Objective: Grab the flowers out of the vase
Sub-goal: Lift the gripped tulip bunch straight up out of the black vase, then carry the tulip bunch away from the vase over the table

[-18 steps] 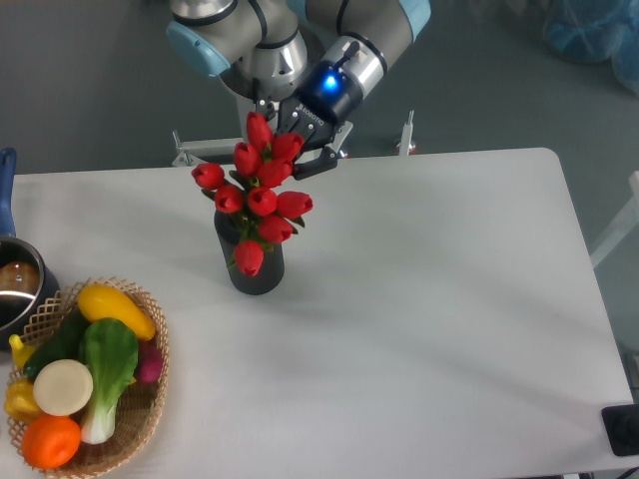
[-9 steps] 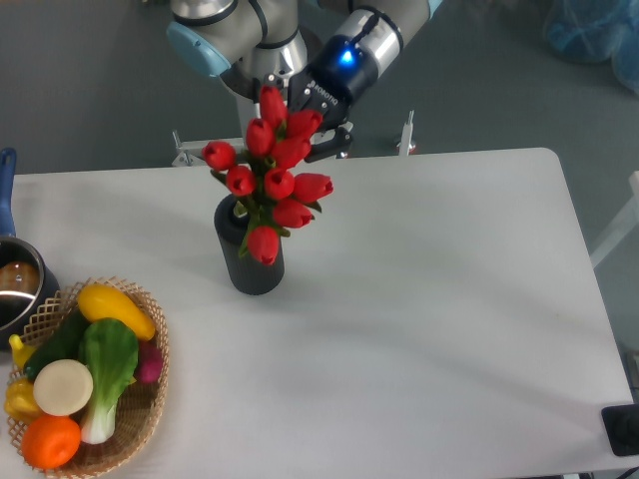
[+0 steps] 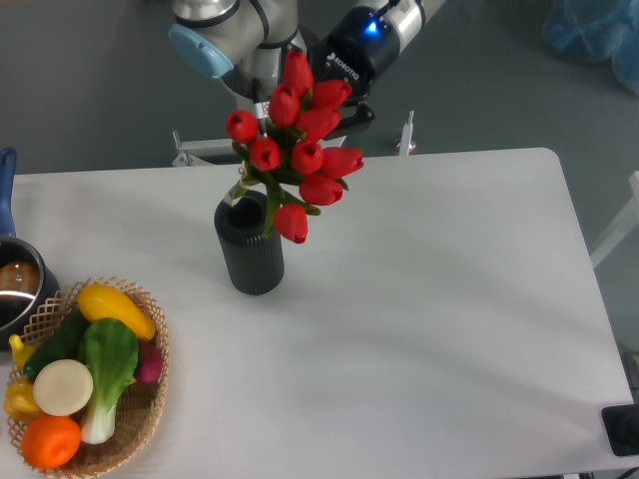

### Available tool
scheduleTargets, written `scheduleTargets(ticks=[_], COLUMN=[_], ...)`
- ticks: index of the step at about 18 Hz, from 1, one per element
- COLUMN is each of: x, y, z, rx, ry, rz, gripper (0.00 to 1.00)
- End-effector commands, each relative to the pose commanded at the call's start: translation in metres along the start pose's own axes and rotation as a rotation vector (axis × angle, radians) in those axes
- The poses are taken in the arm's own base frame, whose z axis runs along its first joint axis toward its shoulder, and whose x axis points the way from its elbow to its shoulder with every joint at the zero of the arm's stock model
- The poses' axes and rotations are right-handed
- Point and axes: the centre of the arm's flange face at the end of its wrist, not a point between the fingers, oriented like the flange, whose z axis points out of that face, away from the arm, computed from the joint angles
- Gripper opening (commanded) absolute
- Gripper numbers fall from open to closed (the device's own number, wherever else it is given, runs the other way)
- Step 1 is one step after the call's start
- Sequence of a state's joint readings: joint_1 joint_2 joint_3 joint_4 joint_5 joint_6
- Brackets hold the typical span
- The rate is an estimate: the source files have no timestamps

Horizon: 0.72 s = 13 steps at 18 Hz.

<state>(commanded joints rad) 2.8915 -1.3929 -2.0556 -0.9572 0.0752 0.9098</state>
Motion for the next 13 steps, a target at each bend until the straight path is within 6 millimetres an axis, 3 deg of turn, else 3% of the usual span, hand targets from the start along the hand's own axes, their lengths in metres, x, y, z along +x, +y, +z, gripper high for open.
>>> scheduleTargets(ticks=[4, 7, 13], x=[0.000, -0.005, -0.055], y=[-0.005, -0.021, -0.066], z=[0.000, -0.003, -0.007], rx=[0.002, -0.010, -0.155], ry=[0.000, -0.018, -0.149], rz=[0.003, 0.053, 0.217], gripper=[0.00, 0.00, 0.00])
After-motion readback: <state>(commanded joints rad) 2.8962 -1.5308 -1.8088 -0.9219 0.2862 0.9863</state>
